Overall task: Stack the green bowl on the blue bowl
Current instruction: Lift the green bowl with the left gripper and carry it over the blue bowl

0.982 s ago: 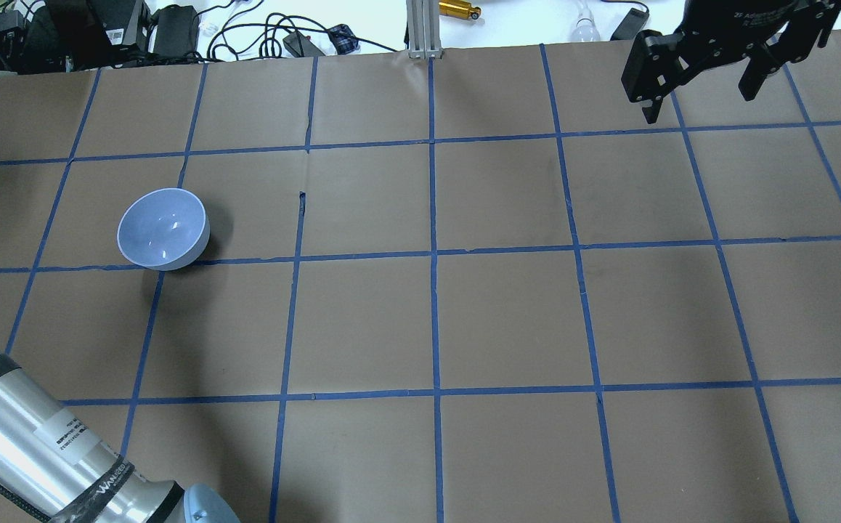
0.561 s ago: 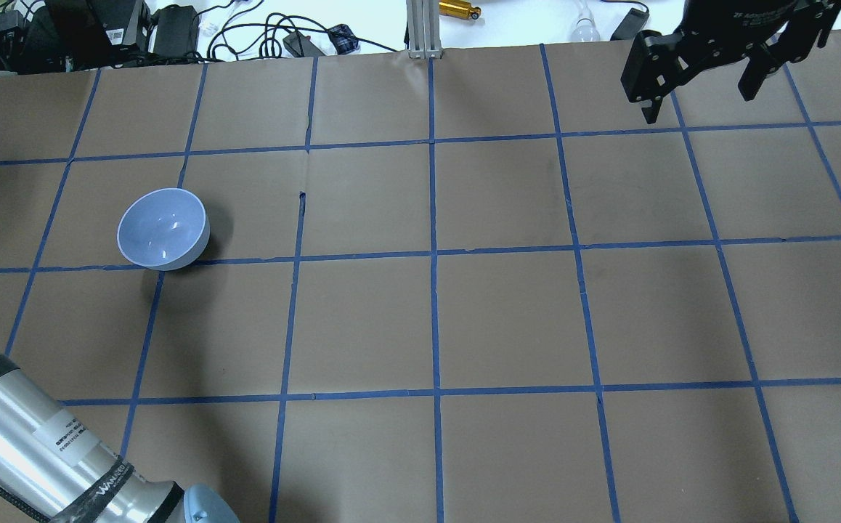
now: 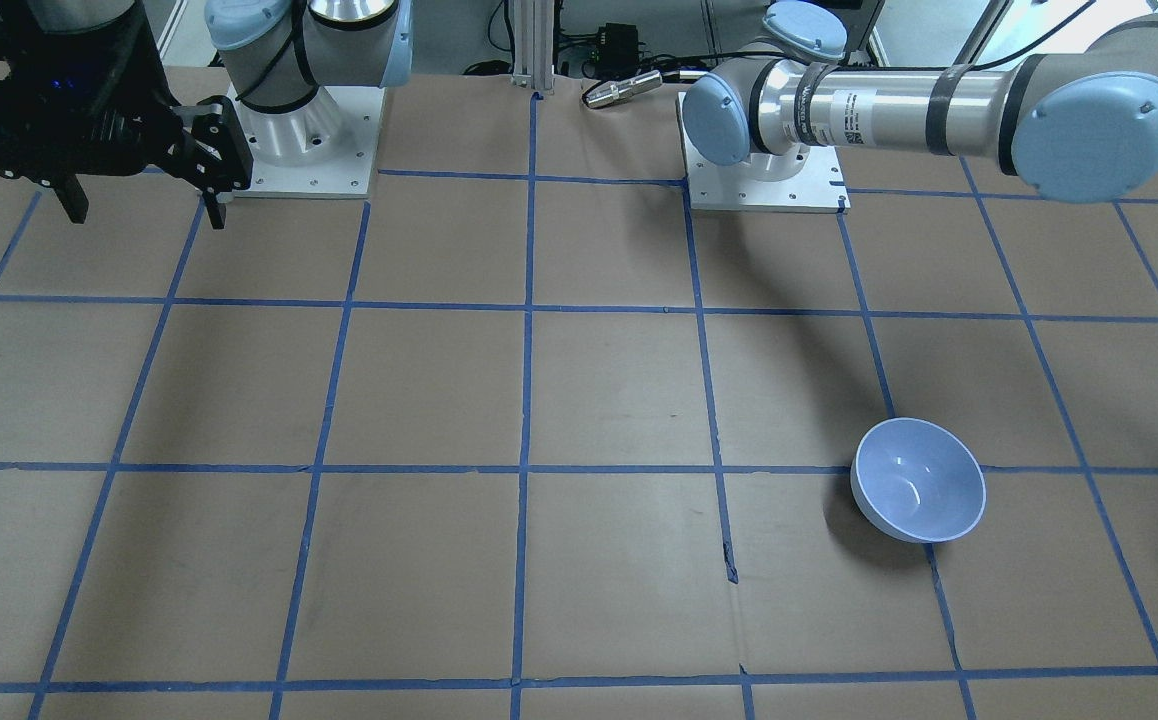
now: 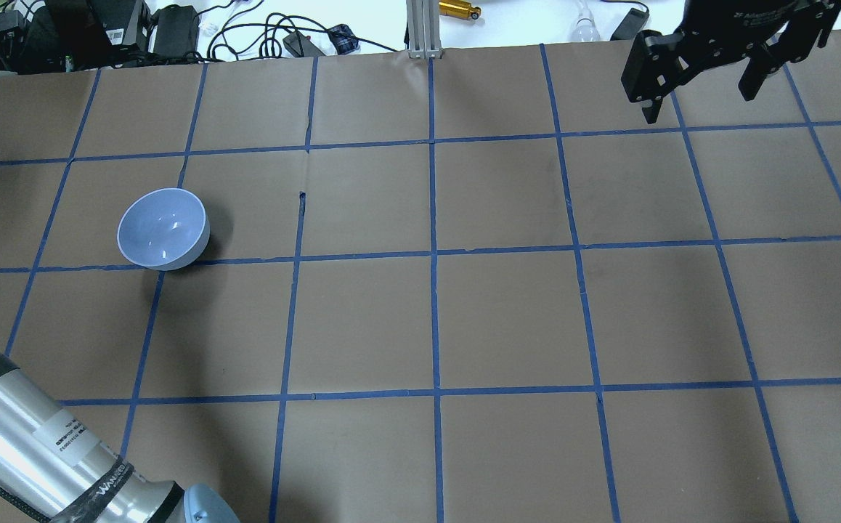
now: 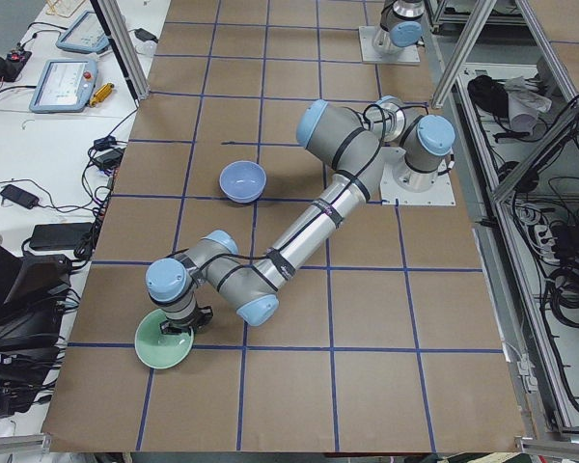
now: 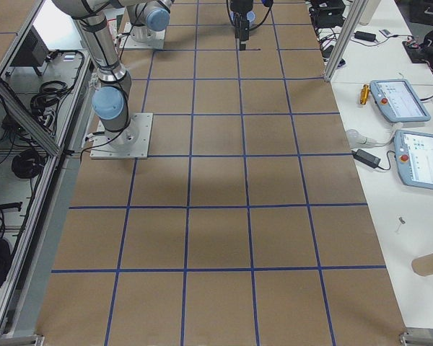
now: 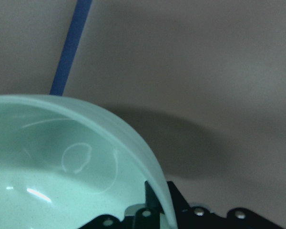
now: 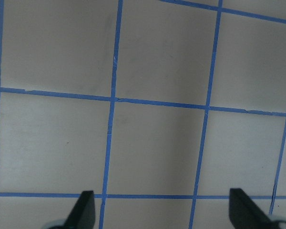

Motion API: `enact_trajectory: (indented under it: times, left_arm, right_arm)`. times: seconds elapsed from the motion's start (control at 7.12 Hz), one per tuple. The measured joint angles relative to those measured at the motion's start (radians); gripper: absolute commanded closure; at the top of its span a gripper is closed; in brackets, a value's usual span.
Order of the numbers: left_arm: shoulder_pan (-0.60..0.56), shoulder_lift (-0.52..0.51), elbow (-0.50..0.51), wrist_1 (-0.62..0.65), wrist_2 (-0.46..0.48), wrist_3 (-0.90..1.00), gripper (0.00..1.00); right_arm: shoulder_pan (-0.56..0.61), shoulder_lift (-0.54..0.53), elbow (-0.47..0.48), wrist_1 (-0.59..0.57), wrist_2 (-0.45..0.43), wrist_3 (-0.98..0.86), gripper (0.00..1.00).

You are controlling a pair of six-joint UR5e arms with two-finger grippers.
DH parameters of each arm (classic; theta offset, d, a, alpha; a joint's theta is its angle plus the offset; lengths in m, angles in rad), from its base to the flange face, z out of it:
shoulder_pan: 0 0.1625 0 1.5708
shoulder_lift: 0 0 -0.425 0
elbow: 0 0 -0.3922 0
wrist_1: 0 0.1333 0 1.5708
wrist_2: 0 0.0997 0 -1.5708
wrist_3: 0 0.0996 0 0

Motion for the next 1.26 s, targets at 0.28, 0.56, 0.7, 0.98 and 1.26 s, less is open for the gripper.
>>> enact_trajectory:
  times: [0.28, 0.56, 0.7, 0.98, 1.26]
  left_arm:
    - [-0.001, 0.004, -0.002, -0.004, 0.0, 0.0, 1.0]
    - [-0.003, 0.033, -0.014, -0.023, -0.002, -0.014, 1.0]
    - [-0.009, 0.064, -0.031, -0.044, -0.004, -0.036, 1.0]
    - [-0.042, 0.15, -0.09, -0.079, 0.001, -0.107, 1.0]
    - [-0.095, 0.252, -0.174, -0.098, 0.008, -0.207, 1.0]
  right_arm:
    - [0.0, 0.0, 0.0, 0.0, 0.0, 0.0, 0.0]
    - [0.0, 0.0, 0.0, 0.0, 0.0, 0.0, 0.0]
    - [0.0, 0.0, 0.0, 0.0, 0.0, 0.0, 0.0]
    - [0.0, 0.0, 0.0, 0.0, 0.0, 0.0, 0.0]
    - [0.0, 0.0, 0.0, 0.0, 0.0, 0.0, 0.0]
